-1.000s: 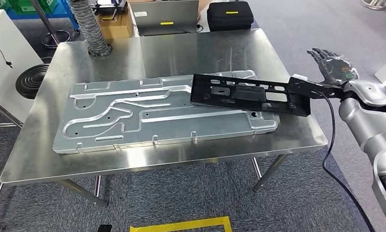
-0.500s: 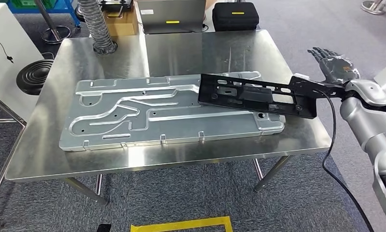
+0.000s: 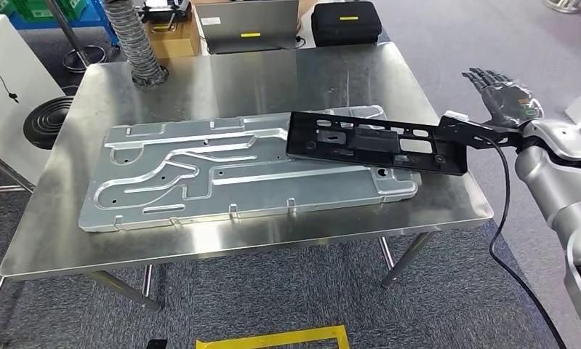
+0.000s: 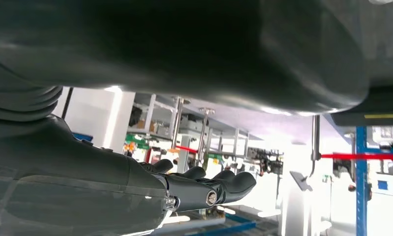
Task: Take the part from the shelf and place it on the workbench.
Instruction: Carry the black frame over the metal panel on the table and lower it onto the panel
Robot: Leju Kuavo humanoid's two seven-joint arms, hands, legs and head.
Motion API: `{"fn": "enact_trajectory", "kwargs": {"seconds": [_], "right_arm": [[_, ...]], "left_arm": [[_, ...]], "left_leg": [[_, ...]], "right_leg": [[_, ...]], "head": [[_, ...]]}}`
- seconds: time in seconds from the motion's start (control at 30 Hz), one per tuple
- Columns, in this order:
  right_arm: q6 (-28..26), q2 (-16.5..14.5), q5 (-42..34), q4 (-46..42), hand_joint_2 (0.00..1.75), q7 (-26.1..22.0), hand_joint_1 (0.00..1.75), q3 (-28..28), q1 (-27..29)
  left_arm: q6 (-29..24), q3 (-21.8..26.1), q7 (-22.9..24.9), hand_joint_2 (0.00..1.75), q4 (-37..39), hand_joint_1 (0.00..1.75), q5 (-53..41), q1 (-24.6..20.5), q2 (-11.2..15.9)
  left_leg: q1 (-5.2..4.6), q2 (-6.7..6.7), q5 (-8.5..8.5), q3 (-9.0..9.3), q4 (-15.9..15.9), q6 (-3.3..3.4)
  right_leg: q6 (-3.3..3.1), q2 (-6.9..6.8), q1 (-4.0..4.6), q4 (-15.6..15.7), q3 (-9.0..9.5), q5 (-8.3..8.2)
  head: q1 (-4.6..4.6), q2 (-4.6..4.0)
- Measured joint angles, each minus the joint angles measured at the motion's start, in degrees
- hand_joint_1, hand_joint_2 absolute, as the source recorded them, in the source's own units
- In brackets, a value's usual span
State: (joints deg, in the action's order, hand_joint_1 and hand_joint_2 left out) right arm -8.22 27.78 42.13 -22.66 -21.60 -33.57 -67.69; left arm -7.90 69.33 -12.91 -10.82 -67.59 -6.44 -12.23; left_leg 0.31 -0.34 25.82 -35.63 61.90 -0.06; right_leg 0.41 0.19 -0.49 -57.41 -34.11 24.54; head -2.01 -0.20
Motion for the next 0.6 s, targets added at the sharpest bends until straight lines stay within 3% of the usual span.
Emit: {"fn": "enact_trajectory", "kwargs": {"seconds": [0.07, 0.13, 0.2, 0.3, 0.33, 0.37, 0.4, 0.5, 0.53, 0.6], "right_arm": [[0.0, 0.4, 0.0, -0.7, 0.00, -0.2, 0.00, 0.4, 0.0], [0.0, 1.0, 0.0, -1.4, 0.00, -0.2, 0.00, 0.6, 0.1], [0.1, 2.0, -0.2, -2.1, 0.00, -0.2, 0.00, 1.0, 0.1], [0.3, 3.5, -0.8, -2.8, 0.00, -0.1, 0.00, 1.9, 0.6], [0.4, 4.0, -1.1, -3.0, 0.00, -0.2, 0.00, 2.2, 1.1], [0.3, 4.5, -1.4, -3.1, 0.00, -0.2, 0.00, 2.5, 1.6], [0.3, 4.9, -1.8, -3.3, 0.00, -0.3, 0.00, 2.8, 2.0], [-0.1, 6.1, -2.7, -3.9, 0.00, -0.5, 0.00, 4.1, 2.6], [-0.3, 6.5, -3.0, -4.1, 0.00, -0.5, 0.00, 4.6, 2.8], [-0.6, 7.0, -3.4, -4.4, 0.00, -0.6, 0.00, 5.5, 3.6]], "left_arm": [[0.0, 0.0, 0.0, 0.00, 0.0, 0.00, 0.2, 0.0, 0.0], [0.0, 0.1, 0.0, 0.00, 0.0, 0.00, 0.3, 0.1, 0.0], [0.1, 0.1, 0.0, 0.00, 0.0, 0.00, 0.4, 0.1, 0.0], [0.6, 0.3, 0.1, 0.00, 0.0, 0.00, 0.9, 0.1, 0.0], [0.8, 0.4, 0.2, 0.00, 0.0, 0.00, 1.1, 0.2, 0.0], [1.0, 0.5, 0.3, 0.00, 0.0, 0.00, 1.3, 0.2, 0.0], [1.3, 0.7, 0.5, 0.00, 0.0, 0.00, 1.5, 0.2, 0.0], [2.0, 1.3, 0.9, 0.00, 0.0, 0.00, 2.0, 0.2, 0.0], [2.0, 1.4, 1.0, 0.00, 0.0, 0.00, 2.1, 0.1, 0.0], [2.2, 1.5, 1.1, 0.00, 0.0, 0.00, 2.1, 0.2, 0.0]], "left_leg": [[-0.12, -0.05, -0.65, 1.45, -3.2, 0.59], [-0.12, -0.08, -0.89, 1.49, -3.6, 1.25], [0.06, -0.07, -1.27, 1.59, -4.0, 1.96], [0.15, -0.11, -1.47, 1.59, -4.3, 2.40], [0.15, -0.13, -1.46, 1.58, -4.2, 2.43], [0.14, -0.14, -1.45, 1.59, -4.2, 2.44], [0.14, -0.16, -1.43, 1.60, -4.2, 2.43], [0.00, -0.18, -1.27, 1.54, -3.8, 2.13], [-0.07, -0.18, -1.24, 1.45, -3.7, 1.92], [-0.16, -0.18, -1.32, 1.32, -3.7, 1.42]], "right_leg": [[0.55, 0.06, 0.19, -0.2, -0.22, 0.06], [1.18, 0.05, 0.14, -0.2, -0.30, 0.02], [1.80, 0.03, -0.05, -1.9, -1.03, 1.36], [2.59, 0.00, -0.28, -12.2, -5.80, 6.50], [2.76, -0.02, -0.33, -15.5, -7.39, 7.52], [2.84, -0.03, -0.36, -16.9, -8.16, 7.50], [2.83, -0.04, -0.39, -15.8, -7.76, 6.38], [2.26, -0.10, -0.21, -4.0, -2.10, 0.81], [1.96, -0.10, -0.03, -1.2, -0.81, -0.08], [1.41, -0.07, 0.35, 0.1, -0.32, -0.37]], "head": [[0.00, 0.01], [0.00, 0.01], [-0.01, 0.01], [0.00, 0.01], [0.00, 0.01], [0.00, 0.01], [0.00, 0.01], [0.00, 0.02], [0.00, 0.02], [0.00, 0.02]]}}
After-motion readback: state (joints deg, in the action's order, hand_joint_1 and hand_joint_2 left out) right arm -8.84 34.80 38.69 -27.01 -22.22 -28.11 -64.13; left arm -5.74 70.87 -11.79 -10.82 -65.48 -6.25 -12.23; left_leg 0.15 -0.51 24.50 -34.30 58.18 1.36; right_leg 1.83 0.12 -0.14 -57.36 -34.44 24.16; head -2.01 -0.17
